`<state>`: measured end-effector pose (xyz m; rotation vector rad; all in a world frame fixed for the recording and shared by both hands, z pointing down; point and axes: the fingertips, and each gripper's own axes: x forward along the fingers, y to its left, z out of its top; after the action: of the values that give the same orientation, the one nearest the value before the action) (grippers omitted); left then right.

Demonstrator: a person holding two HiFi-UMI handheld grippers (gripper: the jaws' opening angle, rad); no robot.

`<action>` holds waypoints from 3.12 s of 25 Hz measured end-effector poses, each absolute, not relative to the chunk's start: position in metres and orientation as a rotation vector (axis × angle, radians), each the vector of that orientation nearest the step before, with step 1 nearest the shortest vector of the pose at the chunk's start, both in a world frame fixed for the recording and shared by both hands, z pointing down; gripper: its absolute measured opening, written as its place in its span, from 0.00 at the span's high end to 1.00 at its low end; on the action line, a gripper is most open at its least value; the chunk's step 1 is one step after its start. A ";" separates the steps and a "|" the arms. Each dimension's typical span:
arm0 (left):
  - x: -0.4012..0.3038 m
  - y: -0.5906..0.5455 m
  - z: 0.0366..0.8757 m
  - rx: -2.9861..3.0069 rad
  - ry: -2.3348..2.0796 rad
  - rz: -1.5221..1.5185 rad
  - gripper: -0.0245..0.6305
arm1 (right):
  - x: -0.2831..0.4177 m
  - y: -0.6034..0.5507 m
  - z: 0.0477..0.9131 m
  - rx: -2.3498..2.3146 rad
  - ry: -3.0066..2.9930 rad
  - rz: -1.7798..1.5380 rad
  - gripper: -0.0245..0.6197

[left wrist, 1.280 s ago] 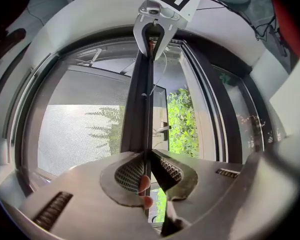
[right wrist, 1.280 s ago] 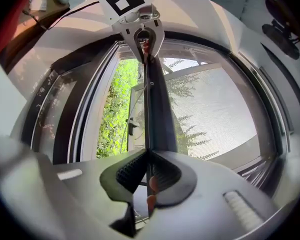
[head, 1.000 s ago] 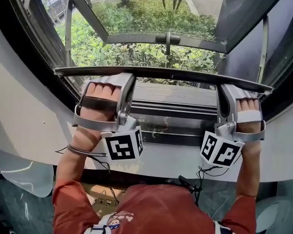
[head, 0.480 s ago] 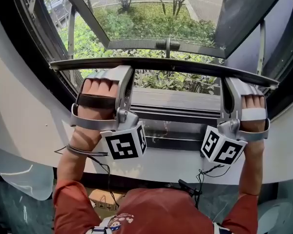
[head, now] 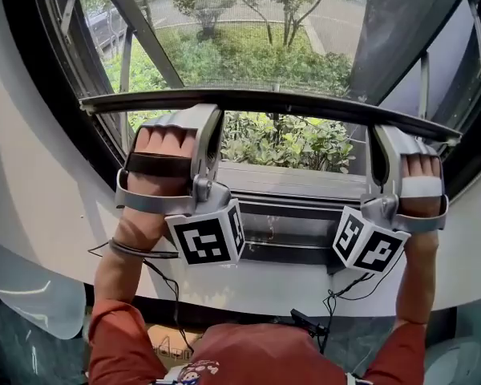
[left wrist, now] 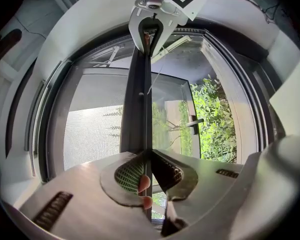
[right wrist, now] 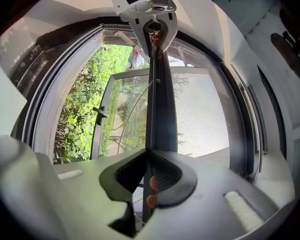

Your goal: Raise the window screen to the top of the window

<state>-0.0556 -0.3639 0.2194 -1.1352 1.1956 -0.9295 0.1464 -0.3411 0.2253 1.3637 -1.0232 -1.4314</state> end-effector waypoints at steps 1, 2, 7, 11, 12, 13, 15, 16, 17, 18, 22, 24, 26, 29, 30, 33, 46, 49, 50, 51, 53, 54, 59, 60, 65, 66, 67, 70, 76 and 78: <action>-0.055 -0.364 0.219 -1.127 1.196 -0.928 0.89 | 0.147 -0.341 0.225 1.369 -1.018 -1.438 0.89; -0.055 -0.364 0.219 -1.120 1.196 -0.926 0.89 | 0.147 -0.342 0.225 1.374 -1.013 -1.446 0.89; -0.053 -0.363 0.207 -1.089 1.205 -0.900 0.89 | 0.149 -0.341 0.214 1.407 -0.978 -1.473 0.89; -0.052 -0.363 0.165 -1.058 1.228 -0.866 0.88 | 0.149 -0.342 0.176 1.415 -0.950 -1.487 0.89; -0.052 -0.363 0.158 -1.054 1.232 -0.861 0.88 | 0.149 -0.343 0.168 1.413 -0.947 -1.491 0.89; -0.051 -0.363 0.154 -1.050 1.234 -0.859 0.88 | 0.150 -0.343 0.165 1.407 -0.947 -1.491 0.89; -0.049 -0.362 0.154 -1.036 1.235 -0.854 0.88 | 0.152 -0.343 0.165 1.400 -0.944 -1.499 0.88; -0.048 -0.362 0.155 -1.028 1.236 -0.847 0.88 | 0.153 -0.342 0.166 1.402 -0.935 -1.509 0.88; -0.047 -0.361 0.154 -1.022 1.239 -0.840 0.88 | 0.154 -0.342 0.166 1.407 -0.924 -1.519 0.88; -0.047 -0.361 0.151 -1.019 1.242 -0.836 0.88 | 0.154 -0.342 0.163 1.412 -0.917 -1.525 0.88; -0.051 -0.363 0.132 -1.022 1.247 -0.835 0.88 | 0.151 -0.342 0.141 1.423 -0.901 -1.532 0.88; -0.052 -0.364 0.127 -1.037 1.243 -0.839 0.88 | 0.150 -0.342 0.133 1.427 -0.893 -1.533 0.88; -0.052 -0.363 0.121 -1.045 1.240 -0.840 0.88 | 0.150 -0.340 0.127 1.432 -0.890 -1.534 0.88; -0.055 -0.361 0.112 -1.041 1.243 -0.839 0.88 | 0.147 -0.339 0.118 1.440 -0.889 -1.541 0.88; -0.055 -0.361 0.108 -1.036 1.244 -0.837 0.88 | 0.147 -0.339 0.115 1.442 -0.889 -1.540 0.88; -0.054 -0.361 0.096 -1.019 1.246 -0.836 0.88 | 0.148 -0.338 0.103 1.448 -0.885 -1.541 0.88; -0.053 -0.358 0.048 -0.950 1.266 -0.818 0.87 | 0.149 -0.333 0.054 1.483 -0.845 -1.570 0.91; -0.051 -0.357 0.039 -0.931 1.273 -0.808 0.87 | 0.152 -0.332 0.044 1.505 -0.839 -1.579 0.91; -0.051 -0.357 0.034 -0.925 1.279 -0.804 0.87 | 0.152 -0.332 0.039 1.513 -0.835 -1.585 0.91; -0.052 -0.357 0.028 -0.919 1.284 -0.800 0.87 | 0.152 -0.332 0.033 1.521 -0.828 -1.591 0.91; -0.053 -0.357 0.017 -0.911 1.296 -0.786 0.87 | 0.150 -0.332 0.021 1.532 -0.809 -1.604 0.91; -0.053 -0.358 0.012 -0.910 1.301 -0.780 0.87 | 0.150 -0.332 0.015 1.536 -0.802 -1.608 0.91; -0.052 -0.358 -0.007 -0.889 1.318 -0.764 0.87 | 0.151 -0.333 -0.004 1.551 -0.773 -1.622 0.91; -0.051 -0.359 -0.011 -0.883 1.321 -0.763 0.87 | 0.151 -0.333 -0.007 1.555 -0.770 -1.623 0.91; -0.052 -0.362 -0.032 -0.864 1.331 -0.758 0.87 | 0.151 -0.335 -0.029 1.569 -0.747 -1.636 0.91; -0.052 -0.362 -0.036 -0.859 1.333 -0.757 0.87 | 0.151 -0.335 -0.033 1.571 -0.744 -1.638 0.91; -0.052 -0.362 -0.041 -0.853 1.337 -0.754 0.87 | 0.151 -0.335 -0.038 1.576 -0.739 -1.640 0.91; -0.052 -0.363 -0.056 -0.843 1.349 -0.736 0.86 | 0.151 -0.336 -0.054 1.592 -0.724 -1.645 0.91; -0.053 -0.359 -0.084 -0.821 1.371 -0.701 0.87 | 0.150 -0.335 -0.083 1.609 -0.696 -1.654 0.90; -0.054 -0.355 -0.096 -0.815 1.380 -0.682 0.90 | 0.149 -0.332 -0.095 1.619 -0.695 -1.654 0.90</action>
<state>-0.0542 -0.3554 -0.0960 -0.8150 1.3804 -0.6817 0.1491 -0.3315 -0.0949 1.6193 -0.6953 -1.6540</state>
